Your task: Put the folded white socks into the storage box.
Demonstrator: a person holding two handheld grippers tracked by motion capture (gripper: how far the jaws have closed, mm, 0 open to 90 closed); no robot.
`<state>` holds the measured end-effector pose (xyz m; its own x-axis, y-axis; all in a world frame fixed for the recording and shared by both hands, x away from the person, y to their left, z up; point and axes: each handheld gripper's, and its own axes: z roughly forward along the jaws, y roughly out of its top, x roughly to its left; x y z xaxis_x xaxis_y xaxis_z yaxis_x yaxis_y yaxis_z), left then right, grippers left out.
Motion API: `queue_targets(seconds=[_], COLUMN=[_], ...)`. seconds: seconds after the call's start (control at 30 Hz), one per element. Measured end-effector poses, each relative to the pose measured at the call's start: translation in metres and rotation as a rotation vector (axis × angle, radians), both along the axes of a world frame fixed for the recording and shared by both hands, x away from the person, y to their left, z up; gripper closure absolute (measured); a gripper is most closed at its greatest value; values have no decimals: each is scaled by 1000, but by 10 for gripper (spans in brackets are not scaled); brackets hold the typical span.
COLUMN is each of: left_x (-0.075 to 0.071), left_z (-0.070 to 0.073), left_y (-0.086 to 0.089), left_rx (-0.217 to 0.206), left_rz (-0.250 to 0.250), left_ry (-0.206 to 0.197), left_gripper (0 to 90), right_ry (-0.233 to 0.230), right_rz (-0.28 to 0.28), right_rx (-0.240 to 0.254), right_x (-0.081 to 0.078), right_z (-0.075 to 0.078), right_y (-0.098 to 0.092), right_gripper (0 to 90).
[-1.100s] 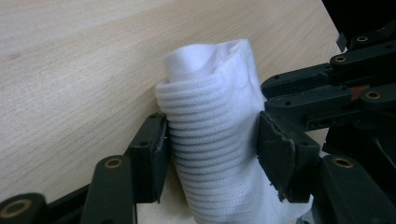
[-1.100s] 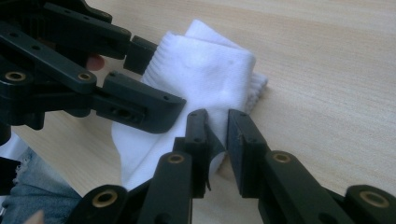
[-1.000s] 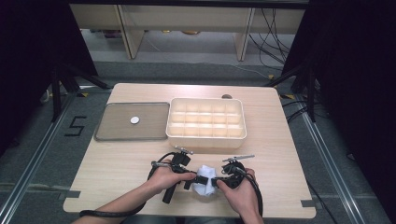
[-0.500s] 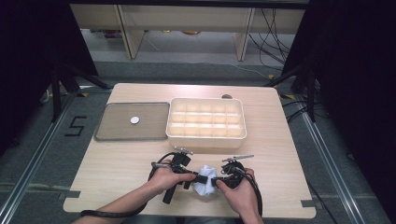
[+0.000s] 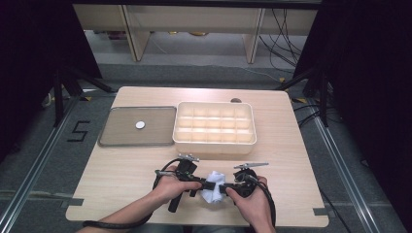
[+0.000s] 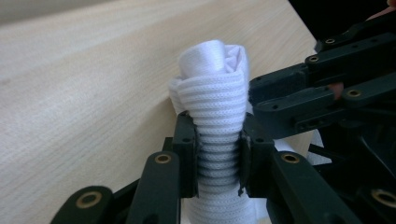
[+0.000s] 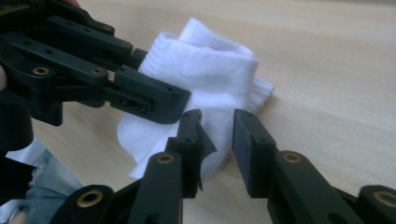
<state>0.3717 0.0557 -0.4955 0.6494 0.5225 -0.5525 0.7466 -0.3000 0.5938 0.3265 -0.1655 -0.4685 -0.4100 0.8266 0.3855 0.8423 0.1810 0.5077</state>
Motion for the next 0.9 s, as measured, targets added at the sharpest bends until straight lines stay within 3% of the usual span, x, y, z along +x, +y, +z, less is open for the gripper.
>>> queue_targets(seconds=[0.1, 0.13, 0.17, 0.2, 0.27, 0.33, 0.4, 0.47, 0.5, 0.6, 0.73, 0.77, 0.8, 0.9], left_x=[1, 1, 2, 2, 3, 3, 3, 3, 4, 5, 8, 9, 12, 14], left_z=[4, 7, 7, 8, 11, 14, 16, 18, 18, 21, 25, 26, 26, 28], left_y=[6, 8, 11, 12, 17, 21, 24, 28, 29, 34, 41, 43, 45, 50], left_rx=[-11, 16, -14, -15, -20, -17, -14, -14, -16, -5, -3, -4, 1, -8], left_rz=[-12, -6, -9, -5, -2, 6, 11, 16, 16, 31, 39, 41, 34, 33], left_ry=[-48, -68, -78, -84, -100, -117, -133, -139, -144, -163, -188, -195, -237, -251], left_gripper=[716, 716, 716, 716, 716, 715, 715, 715, 715, 715, 715, 715, 715, 715], right_ry=[-44, -55, -73, -116, -125, -165, -156, -184, -161, -204, -216, -207, -195, -217], right_rz=[-23, -33, -40, -26, -49, -38, -63, -60, -81, -55, -66, -64, -79, -58], right_rx=[8, 7, 2, 16, 13, 23, 2, -6, -8, 6, -14, -1, 5, 14], right_x=[-3, -3, -2, -1, 0, 2, 2, 3, 2, 4, 4, 4, 3, 4], right_z=[8, 10, 11, 11, 12, 10, 9, 7, 7, 3, 2, 2, 3, 2], right_y=[-4, -5, -6, -9, -13, -16, -18, -21, -21, -24, -26, -26, -25, -26], right_gripper=[703, 694, 686, 684, 679, 668, 661, 653, 651, 646, 640, 639, 639, 636])
